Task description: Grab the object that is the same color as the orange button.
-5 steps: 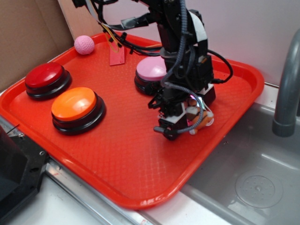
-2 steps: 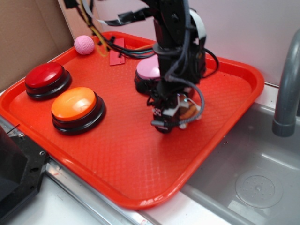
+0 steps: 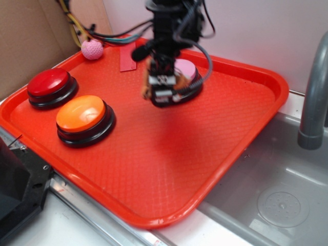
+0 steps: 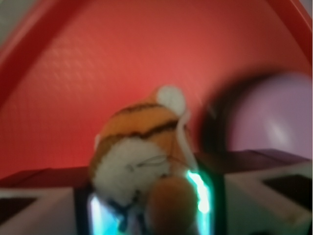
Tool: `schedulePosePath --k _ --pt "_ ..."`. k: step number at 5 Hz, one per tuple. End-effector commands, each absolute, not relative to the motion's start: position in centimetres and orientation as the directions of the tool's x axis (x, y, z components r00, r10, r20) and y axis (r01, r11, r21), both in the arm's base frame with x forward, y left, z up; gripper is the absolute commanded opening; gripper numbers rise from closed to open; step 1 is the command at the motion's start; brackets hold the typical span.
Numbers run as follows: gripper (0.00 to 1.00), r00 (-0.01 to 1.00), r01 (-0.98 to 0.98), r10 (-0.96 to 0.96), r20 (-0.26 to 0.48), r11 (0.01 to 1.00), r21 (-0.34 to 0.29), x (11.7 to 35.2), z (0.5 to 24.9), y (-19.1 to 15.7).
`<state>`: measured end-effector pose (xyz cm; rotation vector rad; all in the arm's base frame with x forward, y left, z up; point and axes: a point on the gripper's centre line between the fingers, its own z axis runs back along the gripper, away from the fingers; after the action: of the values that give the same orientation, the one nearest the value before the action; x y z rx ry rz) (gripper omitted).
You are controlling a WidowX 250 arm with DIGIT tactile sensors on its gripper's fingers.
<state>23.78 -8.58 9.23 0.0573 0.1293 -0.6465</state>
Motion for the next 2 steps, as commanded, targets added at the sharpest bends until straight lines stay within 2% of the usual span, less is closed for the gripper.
schedulePosePath --k 1,2 --pt "0.00 0.986 0.157 -0.158 0.046 0.987 0.027 22.8 16.1 -3.3" --pt "0.00 0.993 -0.068 0.067 0.092 0.998 0.008 21.5 17.4 -1.1"
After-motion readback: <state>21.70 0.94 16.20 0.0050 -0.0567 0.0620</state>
